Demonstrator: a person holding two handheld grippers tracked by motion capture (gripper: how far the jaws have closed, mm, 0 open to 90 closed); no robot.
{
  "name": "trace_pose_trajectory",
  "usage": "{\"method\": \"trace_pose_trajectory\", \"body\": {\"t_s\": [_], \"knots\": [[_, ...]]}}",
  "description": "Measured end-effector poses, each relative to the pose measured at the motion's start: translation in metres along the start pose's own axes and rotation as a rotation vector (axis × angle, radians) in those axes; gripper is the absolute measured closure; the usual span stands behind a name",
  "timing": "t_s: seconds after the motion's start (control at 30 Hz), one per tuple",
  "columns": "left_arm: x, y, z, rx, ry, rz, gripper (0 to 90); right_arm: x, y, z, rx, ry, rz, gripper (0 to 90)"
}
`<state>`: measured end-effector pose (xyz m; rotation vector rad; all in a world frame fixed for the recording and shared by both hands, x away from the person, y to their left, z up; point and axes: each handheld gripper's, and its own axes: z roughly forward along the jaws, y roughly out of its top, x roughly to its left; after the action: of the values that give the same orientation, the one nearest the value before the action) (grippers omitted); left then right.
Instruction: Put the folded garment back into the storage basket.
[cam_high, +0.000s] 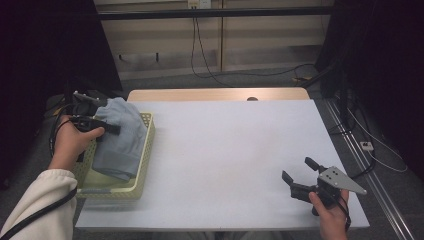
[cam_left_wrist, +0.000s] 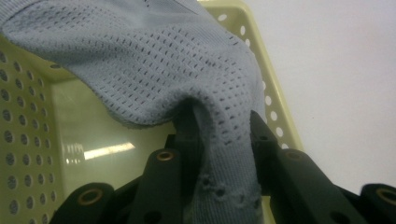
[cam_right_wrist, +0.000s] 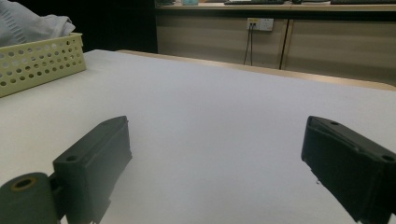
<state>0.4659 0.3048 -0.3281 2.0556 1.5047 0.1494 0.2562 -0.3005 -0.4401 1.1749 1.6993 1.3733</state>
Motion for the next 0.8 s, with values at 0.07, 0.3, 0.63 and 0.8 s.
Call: {"method": "trace_pose_trajectory", "body": {"t_s": [0.07,0.3,0.63,0.8], "knots": [[-0.0015,-0.0004,0.0002,0.008,0.0,-0.001,72.1,-0.0001,0.0,0.0,-0.001,-0.001,-0.001,8.7],[-0.0058,-0.0019,0.0017,0.018,-0.002,0.013,71.9,-0.0001,0.0,-0.0002,0.0,0.0,-0.002,8.8],[-0.0078,-0.0056,0.0041,0.032,-0.023,0.007,71.9,0.0001,0.0,-0.0002,0.0,0.0,-0.001,8.7],[-0.0078,-0.0081,0.0041,0.046,-0.031,0.013,71.9,0.0003,-0.0001,0.0,0.001,0.001,-0.002,8.7]]}}
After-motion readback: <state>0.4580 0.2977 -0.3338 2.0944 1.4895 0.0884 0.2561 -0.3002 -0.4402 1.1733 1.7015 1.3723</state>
